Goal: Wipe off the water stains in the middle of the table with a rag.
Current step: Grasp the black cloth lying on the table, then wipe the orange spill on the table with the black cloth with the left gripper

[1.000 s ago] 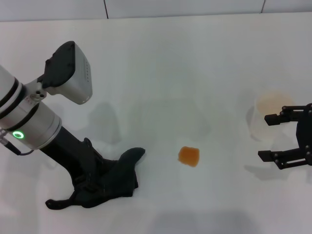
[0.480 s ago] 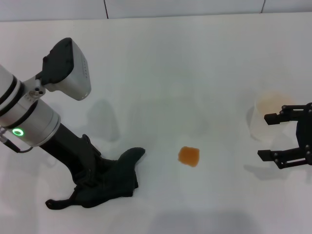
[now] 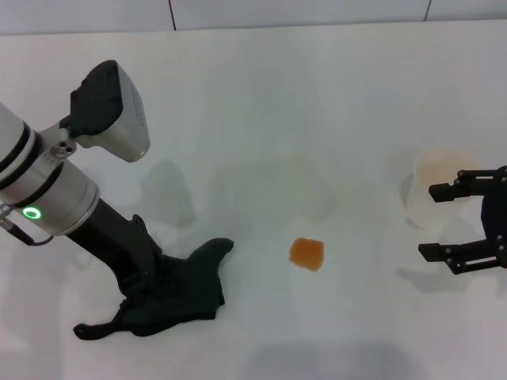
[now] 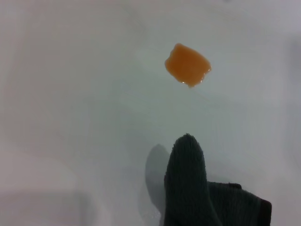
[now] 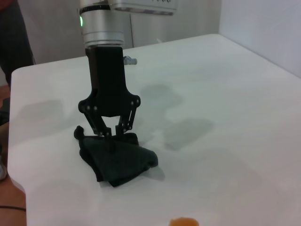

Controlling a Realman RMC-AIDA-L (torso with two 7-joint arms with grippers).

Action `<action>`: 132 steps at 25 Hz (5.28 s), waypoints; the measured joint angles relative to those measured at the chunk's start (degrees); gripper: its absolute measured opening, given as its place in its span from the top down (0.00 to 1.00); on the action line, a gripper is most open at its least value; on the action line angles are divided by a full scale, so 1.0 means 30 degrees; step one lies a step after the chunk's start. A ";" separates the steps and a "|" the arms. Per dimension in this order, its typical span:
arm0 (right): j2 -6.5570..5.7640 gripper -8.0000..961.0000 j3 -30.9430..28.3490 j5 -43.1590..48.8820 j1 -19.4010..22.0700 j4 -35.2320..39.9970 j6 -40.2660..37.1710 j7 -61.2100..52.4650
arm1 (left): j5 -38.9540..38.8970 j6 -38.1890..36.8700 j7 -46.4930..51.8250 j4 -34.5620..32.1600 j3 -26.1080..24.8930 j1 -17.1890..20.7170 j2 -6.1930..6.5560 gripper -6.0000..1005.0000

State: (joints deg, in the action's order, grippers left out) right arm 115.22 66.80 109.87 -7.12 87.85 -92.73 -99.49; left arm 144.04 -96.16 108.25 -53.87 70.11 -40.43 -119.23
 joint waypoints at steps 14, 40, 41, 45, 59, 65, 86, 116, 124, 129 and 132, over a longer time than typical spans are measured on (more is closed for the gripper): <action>0.0000 0.14 -0.0003 -0.0286 0.0021 0.0003 -0.0176 0.0001 | -0.0511 0.0174 -0.0144 0.0018 0.0094 -0.0217 -0.0051 0.89; -0.0029 0.14 -0.0409 -0.0260 -0.0023 -0.0164 -0.0166 0.0016 | -0.4685 0.4267 -0.0427 0.1642 0.4353 -0.3332 -0.0065 0.89; -0.0029 0.14 -0.0412 -0.0264 -0.0017 -0.0182 -0.0169 0.0014 | -0.4679 0.4235 -0.0423 0.1641 0.4349 -0.3323 -0.0056 0.89; -0.0029 0.14 -0.0412 -0.0270 -0.0006 -0.0199 -0.0174 0.0011 | -0.4538 0.4017 -0.0396 0.1617 0.4343 -0.3257 -0.0035 0.89; -0.0010 0.14 -0.0297 -0.0471 0.0117 -0.0209 -0.0176 -0.0375 | -0.3413 0.2598 -0.0078 0.1463 0.2557 -0.2276 0.0047 0.87; 0.0001 0.14 -0.0263 -0.0473 0.0118 -0.0161 -0.0175 -0.0402 | -0.2689 0.2433 0.0163 0.1459 0.2583 -0.2138 0.0013 0.69; 0.0001 0.14 -0.0176 -0.0678 0.0076 -0.0224 -0.0138 -0.0463 | -0.2402 0.3823 -0.0068 0.1729 0.4088 -0.2090 -0.0093 0.65; 0.0001 0.14 -0.0139 -0.0691 -0.0085 -0.0240 -0.0173 -0.0468 | -0.4171 0.5537 -0.0298 0.1709 0.4690 -0.4050 -0.0090 0.91; -0.0001 0.14 0.0017 -0.0731 0.0037 -0.0089 -0.0267 -0.0476 | -0.5952 0.6926 0.0008 0.2006 0.8823 -0.4102 -0.0172 0.91; 0.0000 0.14 0.0030 -0.0740 0.0092 -0.0053 -0.0401 -0.0498 | -0.6521 0.7530 0.0464 0.2081 1.0612 -0.3735 -0.0246 0.91; 0.0000 0.14 0.0030 -0.0763 0.0114 -0.0054 -0.0438 -0.0499 | -0.7228 0.7467 0.0449 0.1989 1.1083 -0.3604 -0.0240 0.91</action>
State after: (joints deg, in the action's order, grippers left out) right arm 115.22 66.89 107.58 -6.77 87.69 -94.04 -100.99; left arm 122.36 -73.76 109.60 -47.90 103.36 -51.25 -119.95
